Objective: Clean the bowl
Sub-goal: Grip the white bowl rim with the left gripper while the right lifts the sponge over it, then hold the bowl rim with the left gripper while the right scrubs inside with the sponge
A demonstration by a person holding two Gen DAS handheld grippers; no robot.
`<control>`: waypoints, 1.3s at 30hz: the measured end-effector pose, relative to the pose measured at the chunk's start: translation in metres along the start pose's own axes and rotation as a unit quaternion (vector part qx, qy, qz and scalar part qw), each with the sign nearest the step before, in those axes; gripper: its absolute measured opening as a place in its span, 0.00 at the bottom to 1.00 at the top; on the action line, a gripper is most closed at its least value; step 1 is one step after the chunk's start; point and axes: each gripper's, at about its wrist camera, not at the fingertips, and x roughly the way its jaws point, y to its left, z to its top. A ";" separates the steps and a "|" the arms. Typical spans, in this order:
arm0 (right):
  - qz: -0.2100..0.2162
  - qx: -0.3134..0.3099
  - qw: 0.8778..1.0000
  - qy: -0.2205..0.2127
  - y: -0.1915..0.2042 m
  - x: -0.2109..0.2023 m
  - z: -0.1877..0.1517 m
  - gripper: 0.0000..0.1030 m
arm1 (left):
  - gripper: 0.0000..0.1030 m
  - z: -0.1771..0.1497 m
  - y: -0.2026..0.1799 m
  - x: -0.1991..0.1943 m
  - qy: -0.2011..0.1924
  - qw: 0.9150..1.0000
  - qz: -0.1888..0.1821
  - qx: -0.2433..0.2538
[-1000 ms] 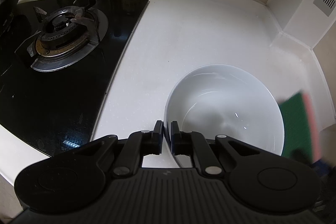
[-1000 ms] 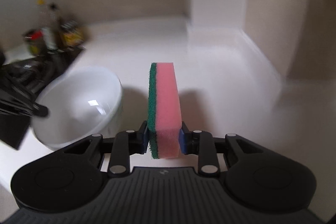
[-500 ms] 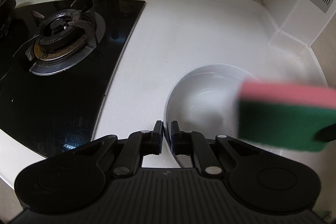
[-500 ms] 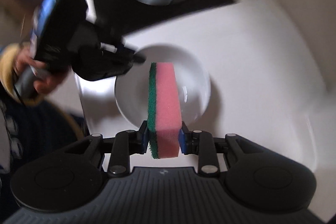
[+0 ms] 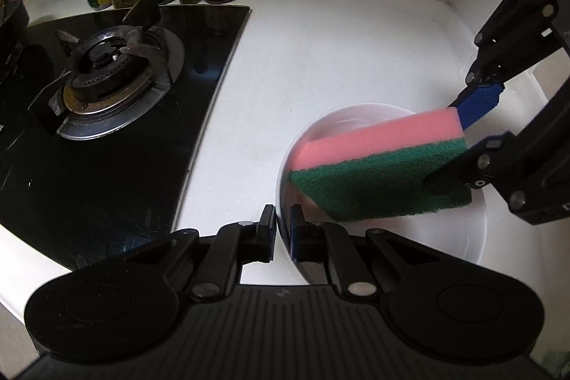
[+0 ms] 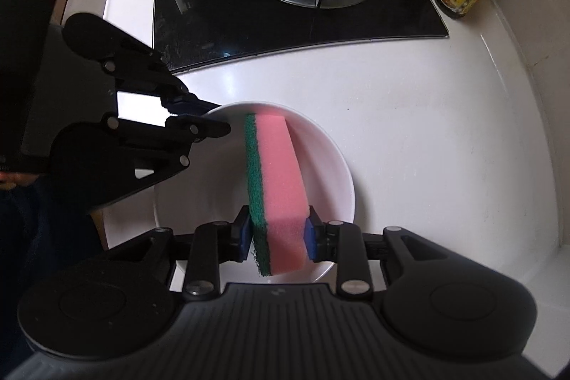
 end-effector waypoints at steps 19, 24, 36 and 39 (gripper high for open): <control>-0.013 0.262 0.964 -0.044 -0.017 0.001 -0.041 0.23 | 0.08 -0.003 -0.005 0.002 -0.012 0.998 0.022 0.050; 0.002 0.308 0.951 -0.001 -0.038 -0.003 -0.049 0.23 | 0.09 -0.003 -0.006 0.002 -0.009 0.998 -0.008 0.063; -0.054 0.136 0.989 -0.033 -0.003 -0.009 -0.022 0.25 | 0.11 -0.005 -0.011 0.004 -0.021 0.994 0.023 0.105; -0.070 0.124 0.986 -0.088 0.008 -0.020 -0.038 0.25 | 0.12 -0.002 -0.007 0.005 -0.020 0.994 0.022 0.106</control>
